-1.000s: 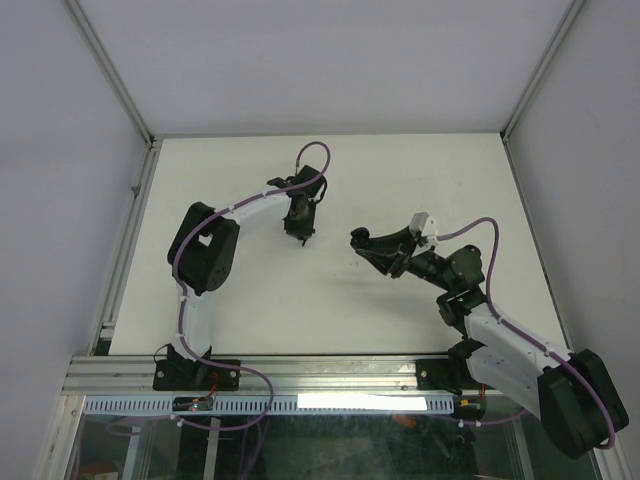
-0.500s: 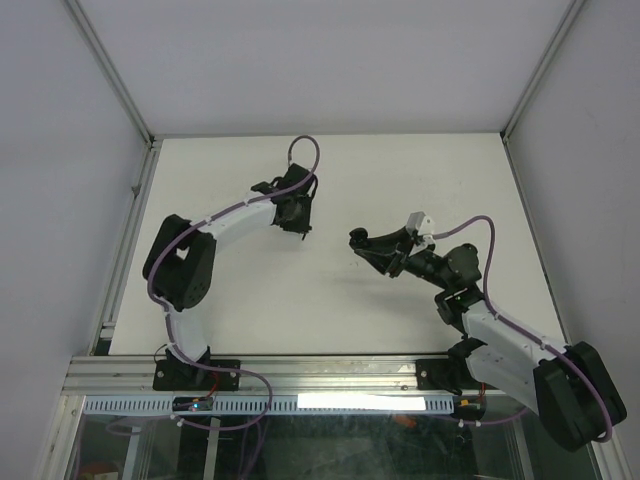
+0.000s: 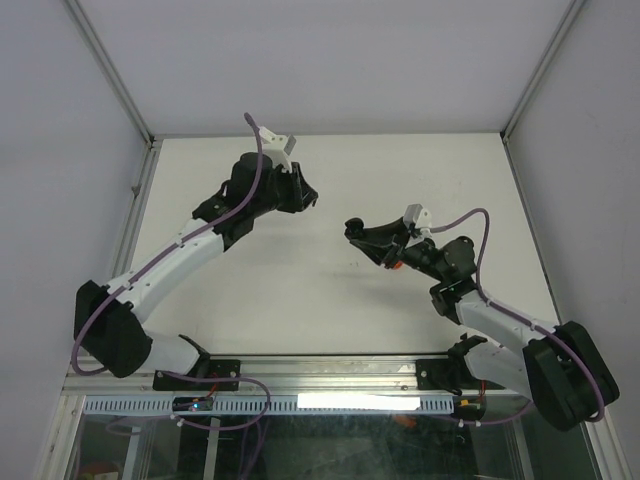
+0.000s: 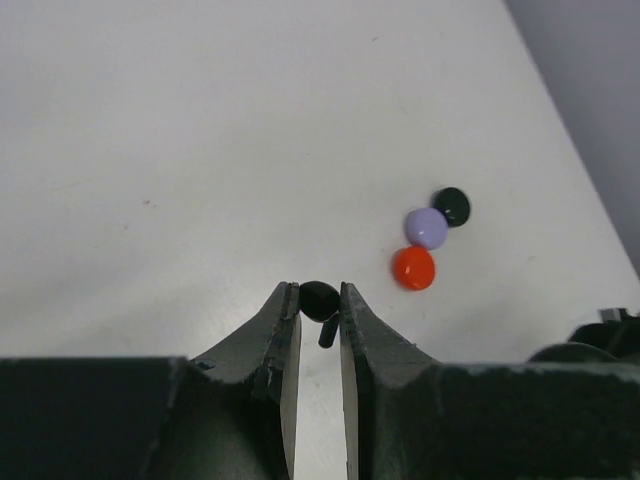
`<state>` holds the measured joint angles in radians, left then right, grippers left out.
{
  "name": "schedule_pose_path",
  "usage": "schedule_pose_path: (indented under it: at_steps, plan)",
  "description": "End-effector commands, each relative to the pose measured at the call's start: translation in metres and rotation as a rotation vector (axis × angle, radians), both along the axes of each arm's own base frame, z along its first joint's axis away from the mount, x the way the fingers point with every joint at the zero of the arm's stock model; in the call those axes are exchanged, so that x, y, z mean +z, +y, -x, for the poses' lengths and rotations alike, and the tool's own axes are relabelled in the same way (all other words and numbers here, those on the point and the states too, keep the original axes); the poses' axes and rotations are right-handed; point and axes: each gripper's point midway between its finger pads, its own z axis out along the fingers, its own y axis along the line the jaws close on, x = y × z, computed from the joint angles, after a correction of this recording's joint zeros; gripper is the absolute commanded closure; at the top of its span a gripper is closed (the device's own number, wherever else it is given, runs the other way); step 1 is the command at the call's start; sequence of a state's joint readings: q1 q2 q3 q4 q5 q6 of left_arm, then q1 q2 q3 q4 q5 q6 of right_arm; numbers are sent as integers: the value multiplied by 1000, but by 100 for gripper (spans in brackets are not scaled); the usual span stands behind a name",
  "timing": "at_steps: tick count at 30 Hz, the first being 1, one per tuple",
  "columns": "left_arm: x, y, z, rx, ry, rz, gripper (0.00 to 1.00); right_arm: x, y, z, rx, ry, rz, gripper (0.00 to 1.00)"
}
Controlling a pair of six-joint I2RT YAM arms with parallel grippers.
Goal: Insert the wireless bluetooth earbuds into the charging case
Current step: Pick up the earbud from the center of the board, then place the earbud in the charging case.
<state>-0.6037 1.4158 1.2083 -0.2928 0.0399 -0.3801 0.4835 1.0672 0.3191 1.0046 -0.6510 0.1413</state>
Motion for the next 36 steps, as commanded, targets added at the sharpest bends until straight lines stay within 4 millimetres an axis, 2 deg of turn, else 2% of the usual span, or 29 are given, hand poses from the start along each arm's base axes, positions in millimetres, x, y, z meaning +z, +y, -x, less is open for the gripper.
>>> schedule_pose_path:
  at_steps: [1, 8, 15, 20, 24, 36]
  plan:
    - [66, -23, 29, -188, -197, 177, 91, 43, 4, -3, 3, -118, -85, 100]
    - [112, -32, 63, -291, -349, 345, 91, 57, 4, -2, -10, -164, -154, 100]
    - [134, -50, 87, -334, -412, 406, 91, 77, 5, -3, 1, -237, -241, 100]
    - [138, -56, 95, -323, -435, 423, 91, 85, 6, -8, -13, -251, -254, 100]
    - [130, -58, 95, -290, -429, 423, 91, 89, 5, -8, -19, -256, -260, 100]
    - [135, -62, 97, -222, -453, 513, 91, 89, 4, -6, -19, -252, -263, 100]
